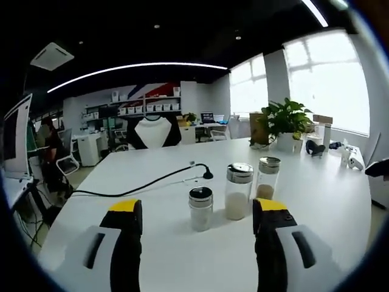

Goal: Rotate the seasoning bottle until the label or dispensing opening points toward the visible target arrow and the bottle remains upright within the marked orientation range

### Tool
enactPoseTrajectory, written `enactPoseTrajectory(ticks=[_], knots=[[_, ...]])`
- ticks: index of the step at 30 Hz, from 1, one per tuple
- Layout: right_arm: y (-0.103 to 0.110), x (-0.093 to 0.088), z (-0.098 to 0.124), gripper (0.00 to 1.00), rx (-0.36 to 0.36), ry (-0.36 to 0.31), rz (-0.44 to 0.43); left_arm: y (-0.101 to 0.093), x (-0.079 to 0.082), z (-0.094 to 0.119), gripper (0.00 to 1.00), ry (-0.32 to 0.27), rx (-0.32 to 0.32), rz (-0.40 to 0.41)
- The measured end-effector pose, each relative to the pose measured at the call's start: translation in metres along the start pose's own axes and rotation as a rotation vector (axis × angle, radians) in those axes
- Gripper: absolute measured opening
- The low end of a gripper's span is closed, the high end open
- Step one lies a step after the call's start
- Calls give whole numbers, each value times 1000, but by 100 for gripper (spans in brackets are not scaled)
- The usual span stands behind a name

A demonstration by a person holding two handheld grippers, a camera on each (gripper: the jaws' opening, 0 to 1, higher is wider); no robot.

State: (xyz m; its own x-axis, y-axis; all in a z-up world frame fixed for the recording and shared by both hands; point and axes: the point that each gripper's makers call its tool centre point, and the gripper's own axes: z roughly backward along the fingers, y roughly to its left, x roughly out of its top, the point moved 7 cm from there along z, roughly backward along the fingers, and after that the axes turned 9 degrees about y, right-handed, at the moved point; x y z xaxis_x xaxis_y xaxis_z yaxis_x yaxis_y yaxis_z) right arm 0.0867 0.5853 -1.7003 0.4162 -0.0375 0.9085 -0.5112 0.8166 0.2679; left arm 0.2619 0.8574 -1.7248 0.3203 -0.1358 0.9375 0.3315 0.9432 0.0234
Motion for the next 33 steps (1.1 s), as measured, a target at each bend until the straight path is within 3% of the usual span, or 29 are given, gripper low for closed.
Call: enactPoseTrajectory(ticks=[14, 17, 19, 21, 27, 33], knots=[[-7, -2, -2, 71, -15, 25, -7, -10, 3, -40, 75, 4, -40, 15], [-9, -3, -5, 71, -12, 40, 2, -11, 6, -45, 65, -38, 6, -34], [-10, -2, -7, 71, -11, 42, 2, -14, 6, -50, 60, -36, -1, -33], [-12, -2, -9, 71, -11, 42, -4, -16, 6, -57, 60, -47, 2, -24], [-16, 0, -11, 71, -8, 38, -12, -11, -9, -78, 61, 16, 8, 16], [-21, -1, -13, 71, -18, 51, -9, -9, -17, -91, 59, 41, 34, 43]])
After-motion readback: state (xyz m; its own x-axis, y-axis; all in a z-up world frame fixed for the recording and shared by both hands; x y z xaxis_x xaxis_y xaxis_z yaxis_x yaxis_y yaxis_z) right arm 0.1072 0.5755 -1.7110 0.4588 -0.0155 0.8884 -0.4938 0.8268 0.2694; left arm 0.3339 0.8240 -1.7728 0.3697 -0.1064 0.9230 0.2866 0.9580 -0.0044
